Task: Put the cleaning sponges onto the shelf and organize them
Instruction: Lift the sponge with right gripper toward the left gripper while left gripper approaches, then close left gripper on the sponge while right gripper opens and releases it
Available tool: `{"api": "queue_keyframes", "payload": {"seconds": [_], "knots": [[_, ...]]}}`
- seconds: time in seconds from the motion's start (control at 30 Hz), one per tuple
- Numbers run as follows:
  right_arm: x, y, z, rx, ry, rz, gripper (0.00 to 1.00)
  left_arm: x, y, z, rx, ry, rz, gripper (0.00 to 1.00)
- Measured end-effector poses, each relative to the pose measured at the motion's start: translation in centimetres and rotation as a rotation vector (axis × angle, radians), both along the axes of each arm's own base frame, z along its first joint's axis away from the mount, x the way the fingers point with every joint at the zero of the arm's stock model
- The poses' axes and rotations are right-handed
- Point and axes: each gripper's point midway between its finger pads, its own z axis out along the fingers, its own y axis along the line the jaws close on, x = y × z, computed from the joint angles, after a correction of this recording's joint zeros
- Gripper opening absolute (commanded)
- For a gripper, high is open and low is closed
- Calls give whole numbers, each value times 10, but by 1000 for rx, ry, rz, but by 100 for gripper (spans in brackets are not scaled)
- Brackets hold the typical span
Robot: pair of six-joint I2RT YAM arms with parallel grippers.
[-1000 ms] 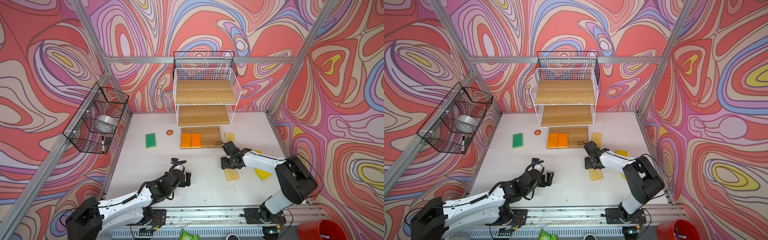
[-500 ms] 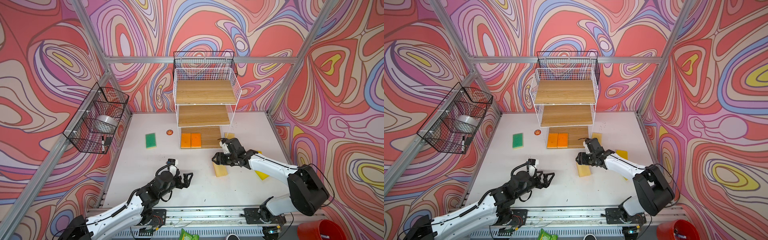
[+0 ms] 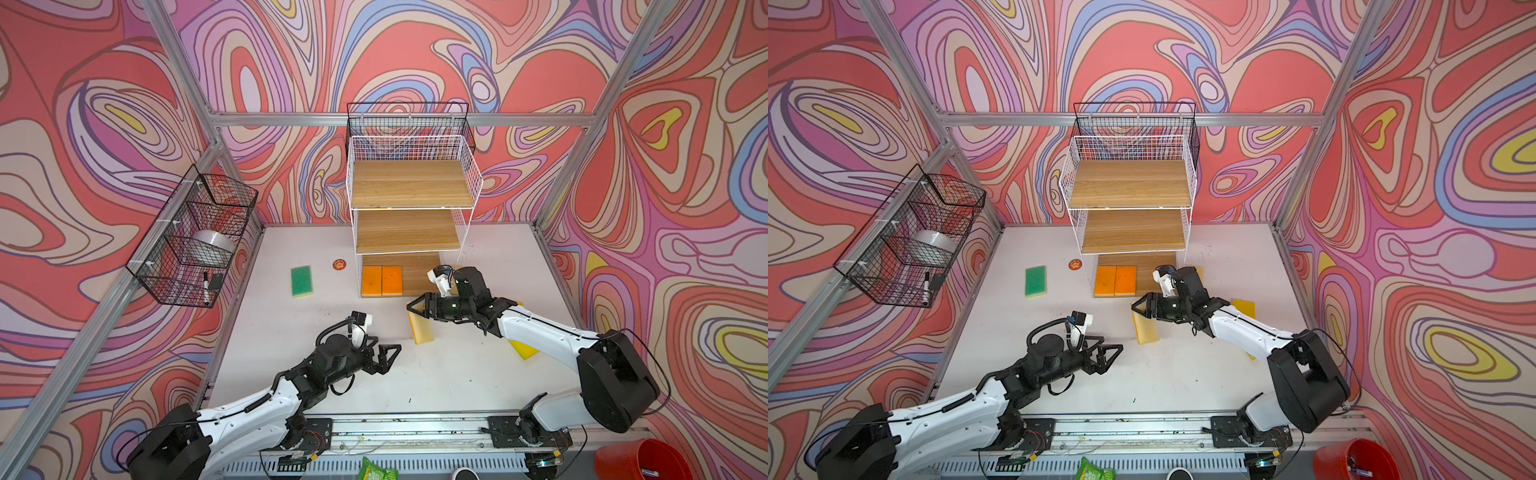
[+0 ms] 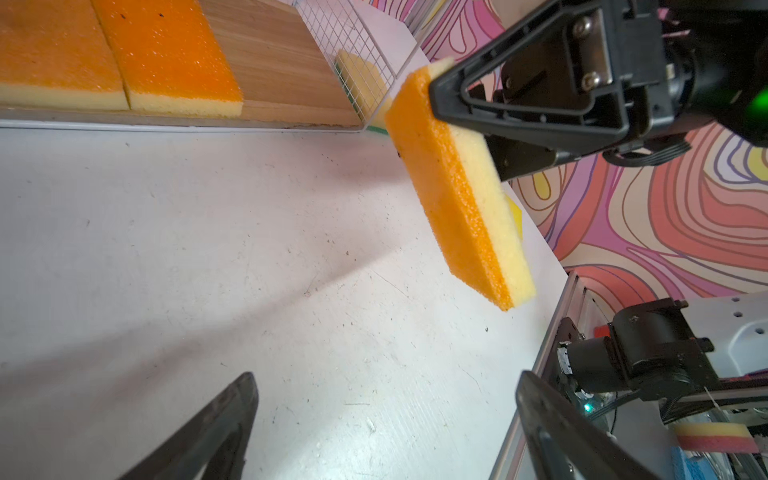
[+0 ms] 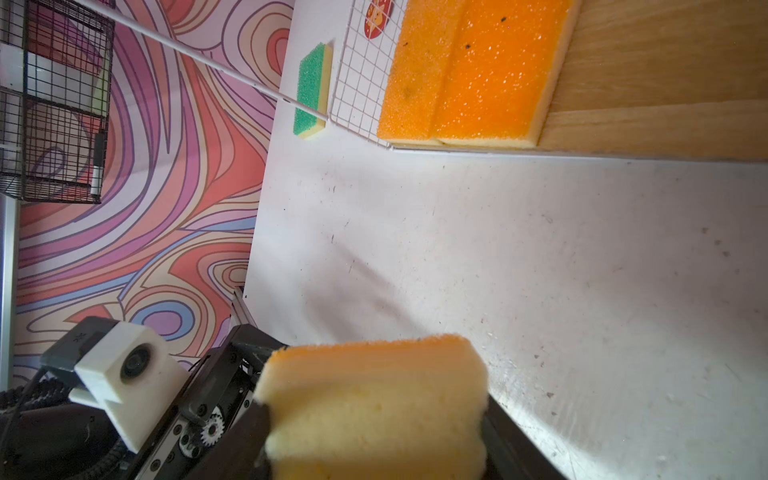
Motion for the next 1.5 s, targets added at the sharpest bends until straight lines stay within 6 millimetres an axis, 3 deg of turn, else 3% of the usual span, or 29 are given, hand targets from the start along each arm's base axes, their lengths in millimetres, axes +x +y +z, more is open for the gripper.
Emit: {"api": "queue_keyframes", "payload": {"seconds": [0.23, 0.57, 0.73, 0.9, 1.13, 1.3, 1.5], "knots": [[13, 1, 0, -19, -4, -31, 68, 20, -30, 40, -25, -61, -49, 92], [17, 0, -4, -28, 3, -56, 68, 31, -53, 3, 47, 43, -91, 71], [19, 1, -1, -17, -2, -61, 68, 42, -62, 16, 37, 28, -85, 60], [20, 2, -1, -7, -9, -66, 68, 52, -73, 26, 24, 16, -85, 38], [17, -2, -9, -21, -1, -75, 81, 53, -72, 8, 63, 62, -76, 4], [14, -4, -11, -22, 1, -74, 91, 51, -64, -1, 111, 86, -59, 0], [15, -9, 1, -6, -28, -81, 97, 47, -49, 3, 177, 64, -37, 0]]}}
